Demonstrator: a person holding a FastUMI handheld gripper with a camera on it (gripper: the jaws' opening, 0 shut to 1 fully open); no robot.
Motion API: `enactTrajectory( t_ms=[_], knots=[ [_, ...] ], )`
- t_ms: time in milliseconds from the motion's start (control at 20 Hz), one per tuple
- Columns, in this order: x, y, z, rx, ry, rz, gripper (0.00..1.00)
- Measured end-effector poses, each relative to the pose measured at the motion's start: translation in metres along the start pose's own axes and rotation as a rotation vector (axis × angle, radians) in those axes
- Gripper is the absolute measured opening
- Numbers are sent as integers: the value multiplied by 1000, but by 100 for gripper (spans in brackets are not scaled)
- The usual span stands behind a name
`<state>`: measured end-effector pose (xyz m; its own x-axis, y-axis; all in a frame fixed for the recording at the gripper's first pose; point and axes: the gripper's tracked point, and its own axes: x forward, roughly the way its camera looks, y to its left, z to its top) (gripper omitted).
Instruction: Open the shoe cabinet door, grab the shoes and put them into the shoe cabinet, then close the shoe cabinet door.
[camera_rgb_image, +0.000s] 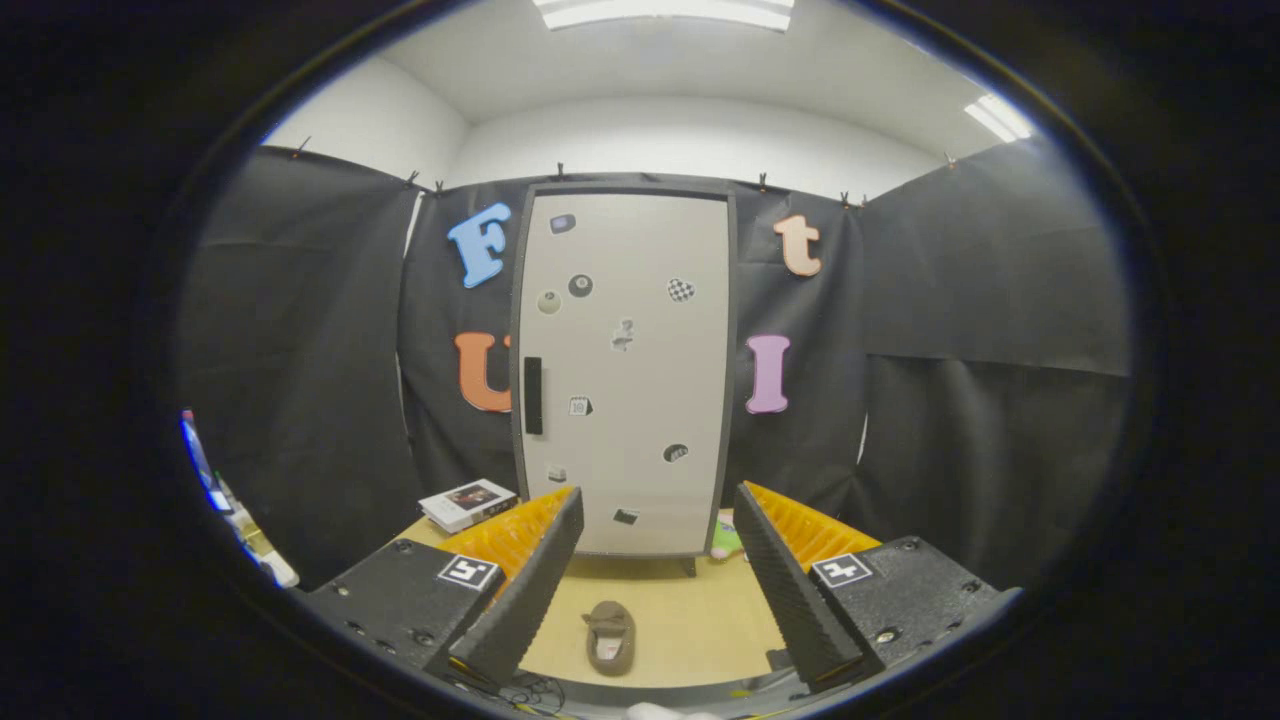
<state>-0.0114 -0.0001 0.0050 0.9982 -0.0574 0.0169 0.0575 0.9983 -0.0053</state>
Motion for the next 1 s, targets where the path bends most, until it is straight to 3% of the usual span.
enactTrajectory(
  t_ms=[350, 1000],
  knots=[
    [26, 14, 5, -7, -13, -7, 99],
    [202, 123, 33, 57, 2, 117, 99]
  ],
)
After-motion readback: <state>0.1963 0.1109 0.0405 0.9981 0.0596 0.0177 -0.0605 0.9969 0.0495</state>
